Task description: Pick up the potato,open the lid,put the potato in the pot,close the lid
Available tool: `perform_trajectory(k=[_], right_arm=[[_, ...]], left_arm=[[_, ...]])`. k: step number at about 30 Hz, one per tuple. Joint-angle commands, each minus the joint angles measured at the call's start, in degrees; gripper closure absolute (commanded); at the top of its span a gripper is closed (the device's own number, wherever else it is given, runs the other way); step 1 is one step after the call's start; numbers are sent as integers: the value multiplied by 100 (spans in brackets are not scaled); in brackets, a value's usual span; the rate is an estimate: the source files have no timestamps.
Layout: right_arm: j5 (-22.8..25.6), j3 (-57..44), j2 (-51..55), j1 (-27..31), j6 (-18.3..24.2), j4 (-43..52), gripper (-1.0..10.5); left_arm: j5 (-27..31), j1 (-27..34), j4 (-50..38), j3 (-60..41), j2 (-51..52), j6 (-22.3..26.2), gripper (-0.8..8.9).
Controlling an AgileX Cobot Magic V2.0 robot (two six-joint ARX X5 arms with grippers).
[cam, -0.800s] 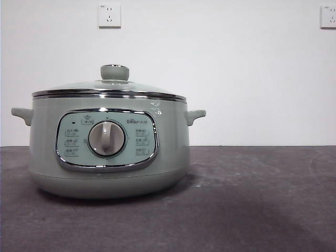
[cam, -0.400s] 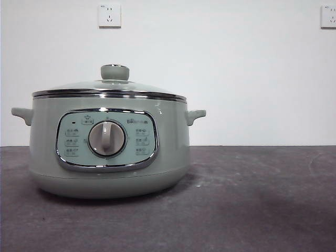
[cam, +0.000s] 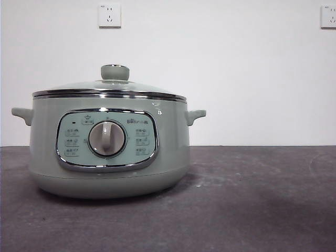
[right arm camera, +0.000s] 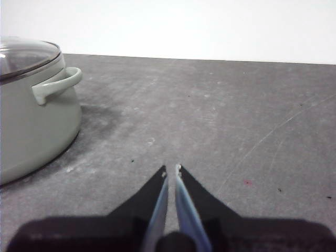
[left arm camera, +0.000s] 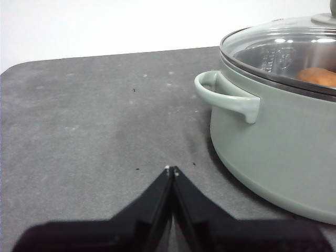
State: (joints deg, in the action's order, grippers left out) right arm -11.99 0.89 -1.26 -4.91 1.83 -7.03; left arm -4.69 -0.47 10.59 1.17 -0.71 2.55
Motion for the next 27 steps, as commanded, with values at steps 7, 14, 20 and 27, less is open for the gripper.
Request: perform_trajectory(k=[7,14,20,27], right_arm=[[22,-55,-39,0,-129,-249,917],[31,-55,-50,0,-129,-247,917],[31,-55,-50,0,-129,-247,917],[31,-55,-50,2,-129,-247,917]], left_arm=[[13,22,-28,-94,22,55,817],[13,22,-28,-94,22,55,817],[13,22,-28,-94,22,55,817],[13,22,-28,-94,22,55,817]])
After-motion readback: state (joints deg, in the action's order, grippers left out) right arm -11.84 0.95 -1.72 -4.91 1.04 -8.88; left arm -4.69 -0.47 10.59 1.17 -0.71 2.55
